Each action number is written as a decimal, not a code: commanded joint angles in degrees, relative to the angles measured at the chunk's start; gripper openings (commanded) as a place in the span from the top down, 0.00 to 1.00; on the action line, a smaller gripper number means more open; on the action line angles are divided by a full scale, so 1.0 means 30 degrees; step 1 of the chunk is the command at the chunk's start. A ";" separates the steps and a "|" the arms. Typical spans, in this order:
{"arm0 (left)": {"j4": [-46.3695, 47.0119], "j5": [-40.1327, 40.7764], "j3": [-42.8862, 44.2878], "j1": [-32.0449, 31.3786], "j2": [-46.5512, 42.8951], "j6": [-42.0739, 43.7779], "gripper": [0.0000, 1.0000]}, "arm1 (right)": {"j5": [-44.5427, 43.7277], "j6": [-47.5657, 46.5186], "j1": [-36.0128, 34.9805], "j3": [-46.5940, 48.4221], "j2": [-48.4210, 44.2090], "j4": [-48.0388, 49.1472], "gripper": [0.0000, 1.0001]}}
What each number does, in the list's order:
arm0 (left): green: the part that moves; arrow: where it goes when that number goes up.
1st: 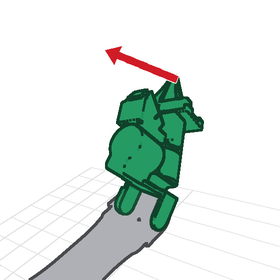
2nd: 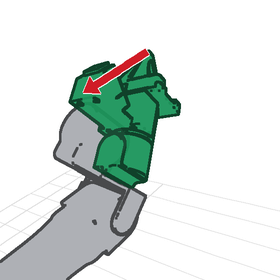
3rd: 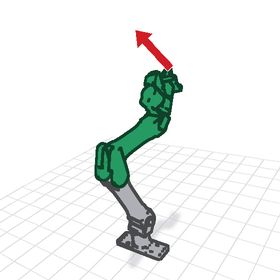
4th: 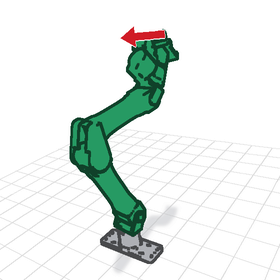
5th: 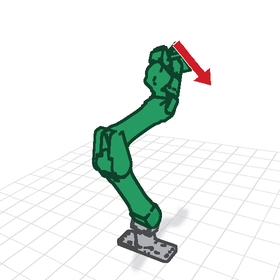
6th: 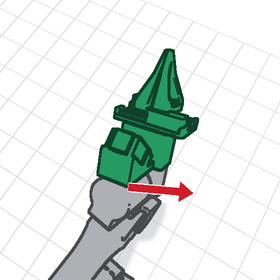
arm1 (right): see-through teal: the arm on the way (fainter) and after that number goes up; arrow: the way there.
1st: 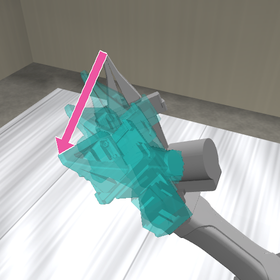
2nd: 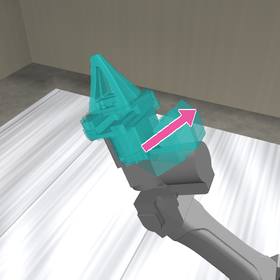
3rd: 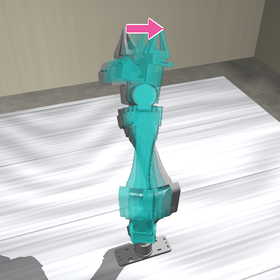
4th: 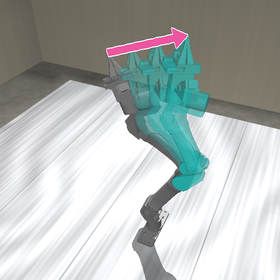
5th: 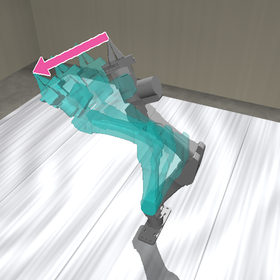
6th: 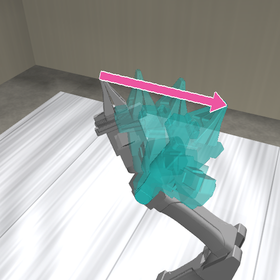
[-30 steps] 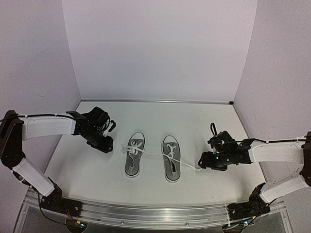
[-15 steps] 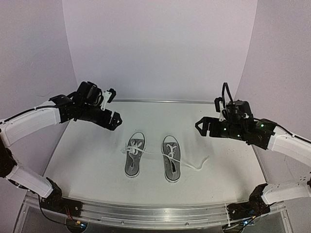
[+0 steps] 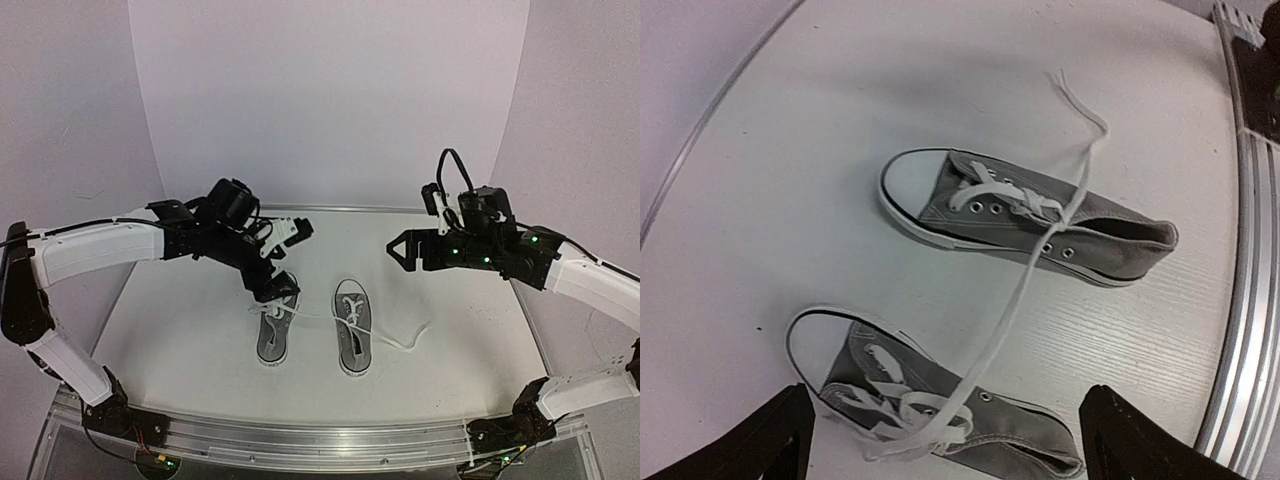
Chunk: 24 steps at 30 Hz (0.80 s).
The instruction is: Tie the shoes
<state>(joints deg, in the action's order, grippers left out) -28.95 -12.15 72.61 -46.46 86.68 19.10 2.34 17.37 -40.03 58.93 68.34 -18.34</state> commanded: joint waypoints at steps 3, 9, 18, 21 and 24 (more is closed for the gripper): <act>-0.1982 0.0699 0.1557 -0.1392 0.2894 0.5145 0.19 | 0.1554 0.0263 0.0012 -0.0904 -0.0188 -0.0071 0.02; -0.2355 0.1670 0.3046 -0.2053 0.5481 0.7053 0.35 | 0.1498 0.0652 0.0046 -0.1590 -0.0312 -0.0099 0.02; -0.2525 0.1879 0.4635 -0.2585 0.8088 0.8367 0.54 | 0.1562 0.0844 0.0374 -0.1999 -0.0460 -0.0099 0.02; -0.2330 0.2205 0.4757 -0.2654 0.8644 0.8531 0.59 | 0.1552 0.0936 0.0536 -0.2112 -0.0623 -0.0128 0.02; -0.2469 0.2388 0.4858 -0.2725 0.9060 0.8618 0.68 | 0.1595 0.1009 0.0735 -0.2240 -0.0776 -0.0128 0.02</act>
<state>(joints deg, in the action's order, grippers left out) -36.01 -6.17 84.38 -54.19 112.29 43.30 6.97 19.69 -38.65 52.71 67.97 -18.94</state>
